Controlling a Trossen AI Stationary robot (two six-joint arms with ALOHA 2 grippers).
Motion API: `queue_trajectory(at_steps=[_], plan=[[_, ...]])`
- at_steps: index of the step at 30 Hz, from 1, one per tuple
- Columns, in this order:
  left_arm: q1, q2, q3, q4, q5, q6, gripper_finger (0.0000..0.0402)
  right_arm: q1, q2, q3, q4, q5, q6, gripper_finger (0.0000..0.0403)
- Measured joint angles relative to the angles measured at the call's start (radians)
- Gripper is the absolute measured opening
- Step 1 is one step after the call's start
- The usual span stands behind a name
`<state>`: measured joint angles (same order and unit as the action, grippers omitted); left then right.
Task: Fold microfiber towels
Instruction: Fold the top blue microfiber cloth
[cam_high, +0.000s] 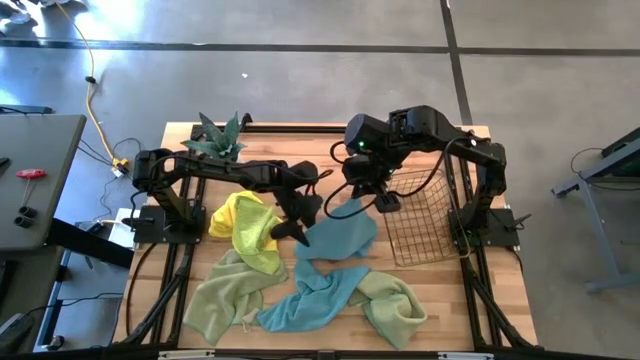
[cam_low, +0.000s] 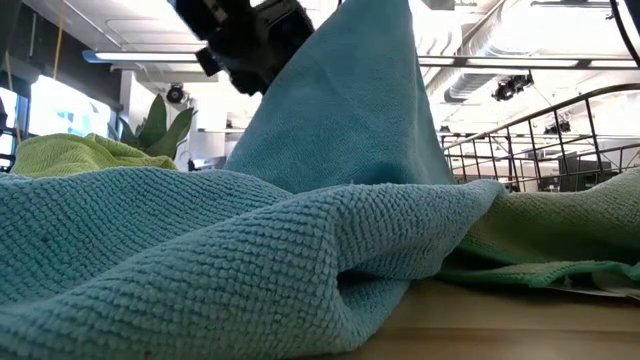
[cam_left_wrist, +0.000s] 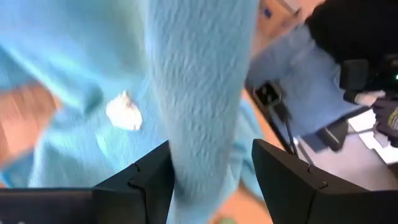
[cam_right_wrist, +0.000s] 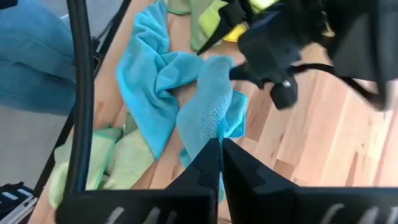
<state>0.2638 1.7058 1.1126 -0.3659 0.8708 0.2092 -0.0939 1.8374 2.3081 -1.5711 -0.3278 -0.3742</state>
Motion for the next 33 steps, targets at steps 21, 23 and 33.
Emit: queue_trajectory(at_steps=[21, 23, 33], plan=[[-0.01, -0.03, 0.0, 0.112, 0.173, -0.28, 0.0182, -0.005, 0.0, 0.0, 0.0, 0.008, 0.149, 0.0], [-0.019, -0.032, 0.001, 0.137, 0.102, -0.337, 0.0165, -0.005, 0.0, 0.0, 0.0, 0.008, 0.149, 0.0], [-0.026, -0.039, 0.0, 0.155, 0.064, -0.475, 0.0026, -0.005, -0.001, 0.0, 0.0, 0.023, 0.13, 0.0]])
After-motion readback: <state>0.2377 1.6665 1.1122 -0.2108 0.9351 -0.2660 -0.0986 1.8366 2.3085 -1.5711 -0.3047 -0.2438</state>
